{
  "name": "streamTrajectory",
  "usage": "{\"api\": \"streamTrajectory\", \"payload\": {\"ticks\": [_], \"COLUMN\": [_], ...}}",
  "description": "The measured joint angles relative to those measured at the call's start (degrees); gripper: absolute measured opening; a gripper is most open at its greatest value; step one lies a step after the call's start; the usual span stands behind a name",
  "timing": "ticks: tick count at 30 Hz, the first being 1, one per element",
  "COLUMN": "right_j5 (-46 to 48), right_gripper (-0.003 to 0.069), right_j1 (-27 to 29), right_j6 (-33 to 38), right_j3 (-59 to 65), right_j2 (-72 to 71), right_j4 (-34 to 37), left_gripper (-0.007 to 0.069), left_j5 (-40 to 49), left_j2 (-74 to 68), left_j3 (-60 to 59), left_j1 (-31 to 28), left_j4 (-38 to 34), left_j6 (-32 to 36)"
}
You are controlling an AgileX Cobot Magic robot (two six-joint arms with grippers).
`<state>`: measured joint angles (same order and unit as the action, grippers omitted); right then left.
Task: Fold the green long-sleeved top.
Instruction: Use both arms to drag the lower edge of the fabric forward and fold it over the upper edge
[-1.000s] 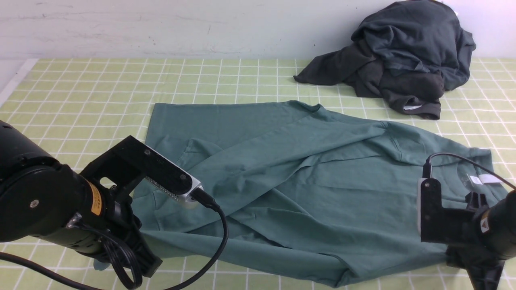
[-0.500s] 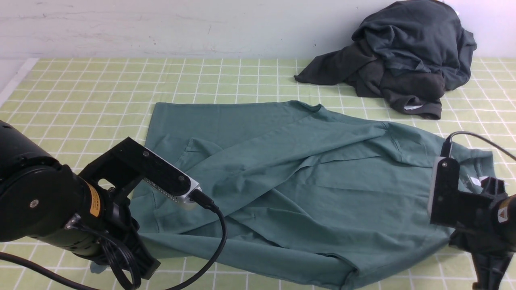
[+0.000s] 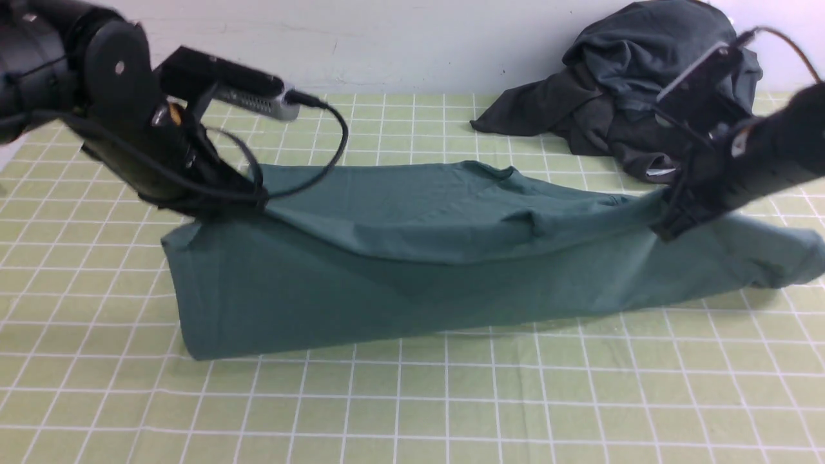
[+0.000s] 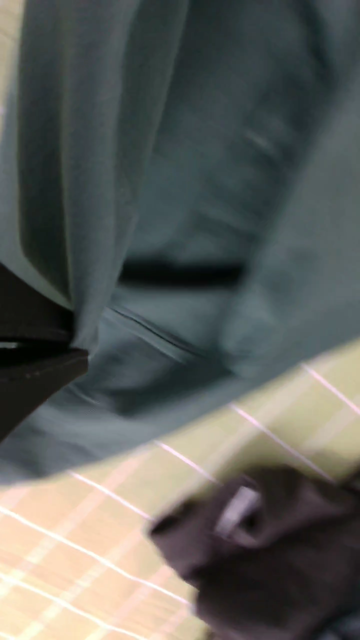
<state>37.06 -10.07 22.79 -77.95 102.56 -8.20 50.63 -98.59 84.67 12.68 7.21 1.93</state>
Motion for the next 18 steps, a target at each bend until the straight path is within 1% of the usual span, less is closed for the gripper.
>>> {"api": "streamTrajectory", "payload": {"ticks": [6,8,10,13,15,16,17,18], "right_j5": [8.4,10.2,11.5,12.5,12.6,12.6,12.8,13.2], "right_gripper": [-0.0005,-0.0005,-0.0001,0.0036,0.0087,0.0093,0.0138,0.0163], "right_j1": [0.0,0.0,0.3,1.4,2.4,2.4,3.3,3.7], "right_j6": [-0.3,-0.7,-2.7,-8.0,-12.9,-13.4,-17.1,-19.1], "right_j3": [-23.0,-29.5,-36.1,-43.4,-47.2,-47.5,-49.1,-49.9], "right_j2": [18.6,24.2,29.9,36.1,38.7,38.8,39.2,39.2], "right_j4": [-0.4,-0.9,-1.1,-1.1,-1.1,-1.1,-1.1,-1.2], "left_gripper": [0.0007,0.001,0.0024,0.0087,0.0159,0.0159,0.0226,0.0258], "left_j5": [-1.1,-1.2,-1.2,-1.0,-0.7,-0.7,-0.7,-0.5], "left_j2": [-19.1,-24.2,-31.0,-38.3,-42.0,-42.2,-43.6,-44.0], "left_j3": [22.9,29.2,35.5,43.5,47.4,47.4,49.6,50.4], "left_j1": [-2.7,-3.0,-3.3,-3.9,-4.3,-4.3,-4.6,-4.7], "left_j4": [1.6,3.1,5.6,8.8,10.8,11.0,12.1,12.4], "left_j6": [0.1,-0.2,-1.9,-5.3,-8.0,-8.3,-10.0,-11.2]}}
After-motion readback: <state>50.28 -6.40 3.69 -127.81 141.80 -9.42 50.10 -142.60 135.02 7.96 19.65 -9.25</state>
